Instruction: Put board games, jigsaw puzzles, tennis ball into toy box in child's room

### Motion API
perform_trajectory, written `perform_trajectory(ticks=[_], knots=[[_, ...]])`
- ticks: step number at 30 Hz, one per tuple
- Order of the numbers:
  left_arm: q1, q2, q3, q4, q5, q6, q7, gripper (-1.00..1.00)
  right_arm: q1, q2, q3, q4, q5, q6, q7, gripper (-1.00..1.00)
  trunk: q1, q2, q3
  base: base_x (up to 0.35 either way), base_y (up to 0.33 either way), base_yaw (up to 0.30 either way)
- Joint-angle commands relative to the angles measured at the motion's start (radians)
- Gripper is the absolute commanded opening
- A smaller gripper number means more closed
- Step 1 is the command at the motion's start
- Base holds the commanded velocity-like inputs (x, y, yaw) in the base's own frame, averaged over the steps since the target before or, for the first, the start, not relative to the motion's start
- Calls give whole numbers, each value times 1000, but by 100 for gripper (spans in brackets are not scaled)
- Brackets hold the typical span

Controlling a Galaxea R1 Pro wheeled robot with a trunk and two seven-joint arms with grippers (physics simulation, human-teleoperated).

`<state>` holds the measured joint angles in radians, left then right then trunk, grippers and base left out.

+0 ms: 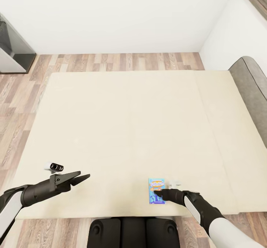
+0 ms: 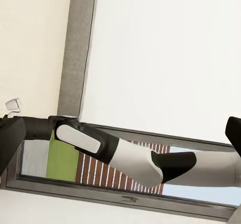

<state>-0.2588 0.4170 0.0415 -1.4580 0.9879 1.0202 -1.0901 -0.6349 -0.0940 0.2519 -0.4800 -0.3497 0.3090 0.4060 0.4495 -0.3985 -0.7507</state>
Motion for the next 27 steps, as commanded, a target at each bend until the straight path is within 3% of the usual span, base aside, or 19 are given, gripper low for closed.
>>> perform_trajectory(ticks=[1, 12, 27], knots=[[0, 0, 0, 0, 1, 5, -2, 100, 0, -1, 5, -2, -8, 5, -1, 100, 1, -1, -1, 0, 170, 0], [0, 0, 0, 0, 1, 5, -2, 100, 0, 0, 5, -2, -8, 5, -1, 100, 1, -1, -1, 0, 160, 0], [0, 0, 0, 1, 1, 5, -2, 100, 0, 0, 6, -2, -8, 5, -1, 100, 1, -1, -1, 0, 16, 0]])
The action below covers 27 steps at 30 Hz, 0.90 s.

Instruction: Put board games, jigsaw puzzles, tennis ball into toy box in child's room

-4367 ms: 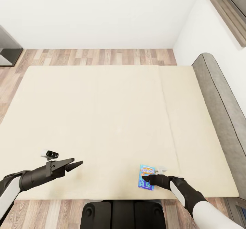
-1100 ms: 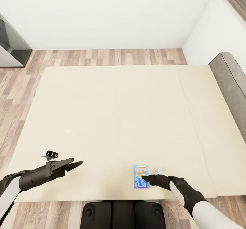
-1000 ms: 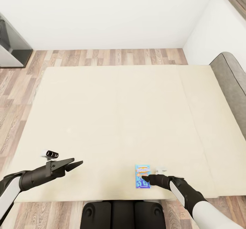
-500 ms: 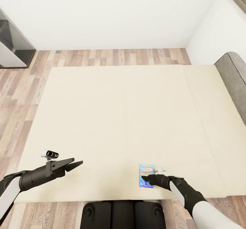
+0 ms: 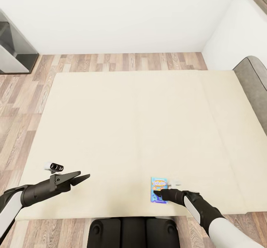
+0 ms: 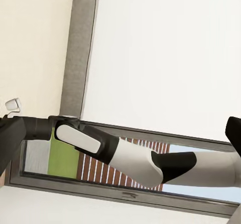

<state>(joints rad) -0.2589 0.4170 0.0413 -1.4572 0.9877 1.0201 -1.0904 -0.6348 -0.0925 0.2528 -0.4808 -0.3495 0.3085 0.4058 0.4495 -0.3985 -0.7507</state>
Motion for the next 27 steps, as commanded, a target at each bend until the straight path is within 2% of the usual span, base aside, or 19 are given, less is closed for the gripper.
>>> perform_trajectory(ticks=[1, 27], knots=[[0, 0, 0, 0, 1, 5, -2, 100, 0, -1, 5, -2, -8, 5, -1, 100, 1, -1, -1, 0, 0, 0], [0, 0, 0, 0, 1, 5, -2, 100, -1, -2, 4, -2, -8, 4, -1, 100, 1, -1, -1, 0, 0, 0]])
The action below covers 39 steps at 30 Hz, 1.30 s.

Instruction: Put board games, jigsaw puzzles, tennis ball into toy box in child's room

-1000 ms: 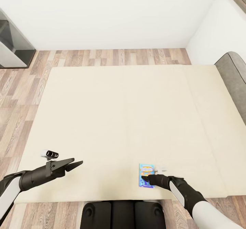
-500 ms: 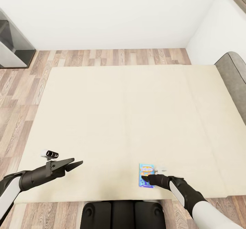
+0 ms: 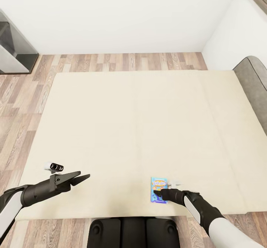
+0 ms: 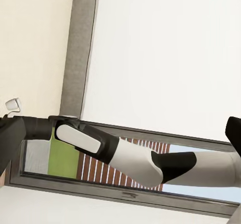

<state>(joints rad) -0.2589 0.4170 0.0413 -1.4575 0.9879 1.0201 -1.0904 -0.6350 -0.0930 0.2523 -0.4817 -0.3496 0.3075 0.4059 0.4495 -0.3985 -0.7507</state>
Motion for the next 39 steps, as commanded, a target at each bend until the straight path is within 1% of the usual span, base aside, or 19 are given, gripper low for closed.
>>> perform_trajectory(ticks=[1, 20, 39], knots=[[0, 0, 0, 0, 1, 5, -2, 100, 0, -1, 5, -2, -8, 5, -1, 100, 1, -1, -1, 0, 5, 0], [0, 0, 0, 0, 1, 5, -2, 100, 0, -1, 5, -2, -8, 5, -1, 100, 1, -1, -1, 0, 41, 0], [0, 0, 0, 0, 0, 5, -2, 100, 0, -1, 5, -2, -8, 5, -1, 100, 1, -1, -1, 0, 95, 0]])
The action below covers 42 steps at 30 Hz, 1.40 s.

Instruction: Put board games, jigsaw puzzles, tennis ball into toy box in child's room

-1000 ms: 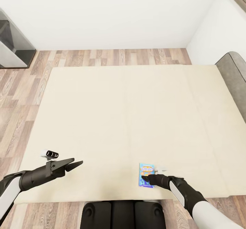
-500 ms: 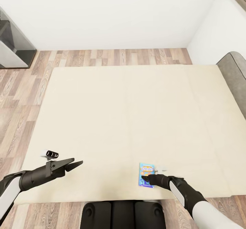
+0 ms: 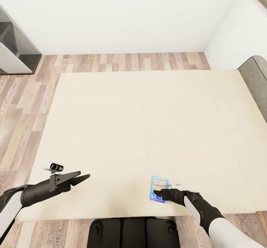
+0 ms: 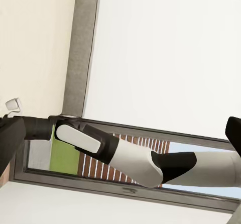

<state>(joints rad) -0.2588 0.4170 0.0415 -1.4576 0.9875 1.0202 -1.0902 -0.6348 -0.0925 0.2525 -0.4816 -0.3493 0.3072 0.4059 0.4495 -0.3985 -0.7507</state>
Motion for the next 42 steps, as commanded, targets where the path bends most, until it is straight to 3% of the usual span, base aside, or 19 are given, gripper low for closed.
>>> perform_trajectory(ticks=[1, 42], knots=[[0, 0, 0, 0, 1, 5, -2, 100, 0, -1, 5, -2, -8, 5, -1, 100, 1, -1, -1, 0, 113, 0], [0, 0, 0, 0, 0, 5, -2, 100, 0, 5, 5, -2, -8, 4, -1, 100, 1, -1, -4, 0, 94, 17]])
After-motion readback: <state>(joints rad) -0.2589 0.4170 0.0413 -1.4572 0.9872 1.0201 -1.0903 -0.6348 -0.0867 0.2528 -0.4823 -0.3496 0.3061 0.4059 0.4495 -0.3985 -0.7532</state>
